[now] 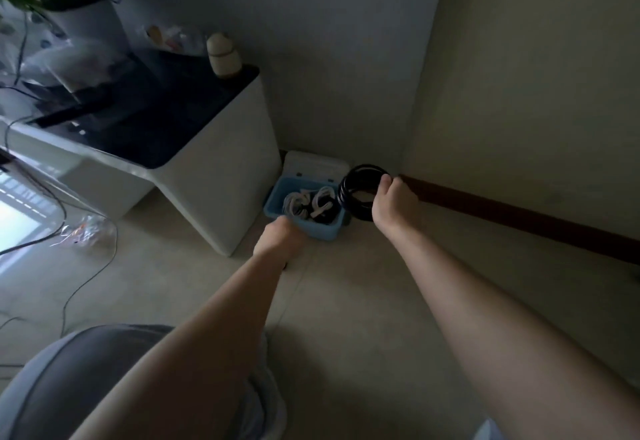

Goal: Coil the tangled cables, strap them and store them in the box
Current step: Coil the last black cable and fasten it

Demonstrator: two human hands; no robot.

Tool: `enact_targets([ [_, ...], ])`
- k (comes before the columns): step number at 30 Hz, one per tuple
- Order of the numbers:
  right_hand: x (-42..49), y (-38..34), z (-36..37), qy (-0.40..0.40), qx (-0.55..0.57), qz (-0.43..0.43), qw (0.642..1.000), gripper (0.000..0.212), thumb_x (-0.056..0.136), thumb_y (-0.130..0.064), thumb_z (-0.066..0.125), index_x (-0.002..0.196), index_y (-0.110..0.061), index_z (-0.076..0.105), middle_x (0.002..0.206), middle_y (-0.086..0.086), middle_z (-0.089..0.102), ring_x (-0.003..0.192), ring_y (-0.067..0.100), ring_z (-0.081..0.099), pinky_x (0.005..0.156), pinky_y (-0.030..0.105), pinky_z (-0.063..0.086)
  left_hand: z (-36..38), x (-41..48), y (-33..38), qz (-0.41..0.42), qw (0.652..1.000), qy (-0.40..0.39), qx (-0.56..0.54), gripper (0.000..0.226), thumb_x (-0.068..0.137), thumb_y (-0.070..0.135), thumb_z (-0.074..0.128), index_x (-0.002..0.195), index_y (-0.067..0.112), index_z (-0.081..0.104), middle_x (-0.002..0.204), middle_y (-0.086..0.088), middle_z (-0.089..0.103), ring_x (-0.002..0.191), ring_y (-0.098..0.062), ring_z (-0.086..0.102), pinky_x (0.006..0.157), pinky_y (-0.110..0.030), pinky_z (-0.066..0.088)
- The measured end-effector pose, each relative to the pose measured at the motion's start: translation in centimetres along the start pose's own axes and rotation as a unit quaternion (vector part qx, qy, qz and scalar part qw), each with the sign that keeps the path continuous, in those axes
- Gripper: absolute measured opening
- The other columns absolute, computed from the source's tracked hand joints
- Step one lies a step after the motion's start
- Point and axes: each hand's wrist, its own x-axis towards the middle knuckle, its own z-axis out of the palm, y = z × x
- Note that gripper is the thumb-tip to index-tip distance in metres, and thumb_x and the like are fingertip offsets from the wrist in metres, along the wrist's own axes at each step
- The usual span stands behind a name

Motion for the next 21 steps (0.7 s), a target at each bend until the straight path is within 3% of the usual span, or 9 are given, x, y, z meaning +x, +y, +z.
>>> enact_targets([
  [3,0.7,2.3,3.9,-0.021,-0.011,0.011,1.000,0.050,0.109,-0.040,0.024,0.116,-0.004,0.059,0.120,0.019,0.065,0.110,0.038,0.061,0.080,0.037,0.041,3.6,2.3,-4.2,-0.041,0.999,-0.019,0.027,0.012,0.087,0.019,0.056,0.092,0.009,0.061,0.096,-0.012,0.066,0.080,-0.028,0.061,0.065,-0.031,0.045],
  [7,2.1,5.8,9.8,-0.081,-0.013,0.052,0.995,0.051,0.109,-0.042,0.022,0.122,-0.008,0.058,0.122,0.015,0.065,0.110,0.034,0.062,0.087,0.039,0.048,8.3,6.8,-7.9,-0.074,0.996,-0.044,0.035,0.020,0.085,0.023,0.059,0.071,0.011,0.053,0.075,-0.007,0.058,0.075,-0.029,0.053,0.066,-0.028,0.042],
  [9,2.6,7.2,12.1,-0.100,-0.005,0.065,0.993,0.051,0.109,-0.042,0.023,0.123,-0.009,0.059,0.122,0.014,0.065,0.110,0.033,0.063,0.091,0.042,0.051,10.1,8.9,-8.8,-0.064,0.992,-0.086,0.072,0.012,0.085,0.023,0.056,0.087,0.011,0.059,0.090,-0.011,0.062,0.084,-0.031,0.054,0.071,-0.030,0.042],
  [13,4.4,10.1,16.1,-0.113,-0.009,0.088,0.990,0.049,0.109,-0.041,0.024,0.123,-0.010,0.059,0.123,0.013,0.065,0.110,0.033,0.063,0.085,0.038,0.048,14.0,13.7,-11.0,-0.054,0.981,-0.131,0.134,0.035,0.086,0.026,0.054,0.118,0.012,0.057,0.124,-0.011,0.057,0.117,-0.035,0.051,0.087,-0.038,0.040],
  [18,5.5,13.2,18.6,-0.116,-0.011,0.096,0.989,0.047,0.109,-0.038,0.026,0.121,-0.007,0.059,0.121,0.015,0.066,0.109,0.034,0.063,0.085,0.039,0.050,17.4,16.6,-13.4,-0.053,0.973,-0.168,0.148,0.062,0.092,0.041,0.056,0.146,0.013,0.045,0.156,-0.008,0.028,0.140,-0.037,0.028,0.114,-0.041,0.030],
  [21,5.8,14.5,19.2,-0.122,-0.018,0.101,0.987,0.046,0.109,-0.037,0.027,0.120,-0.007,0.059,0.121,0.015,0.066,0.109,0.035,0.064,0.087,0.042,0.052,18.9,16.5,-14.0,-0.052,0.969,-0.175,0.165,0.069,0.093,0.044,0.057,0.151,0.013,0.036,0.164,-0.008,0.014,0.146,-0.037,0.017,0.118,-0.045,0.027],
])
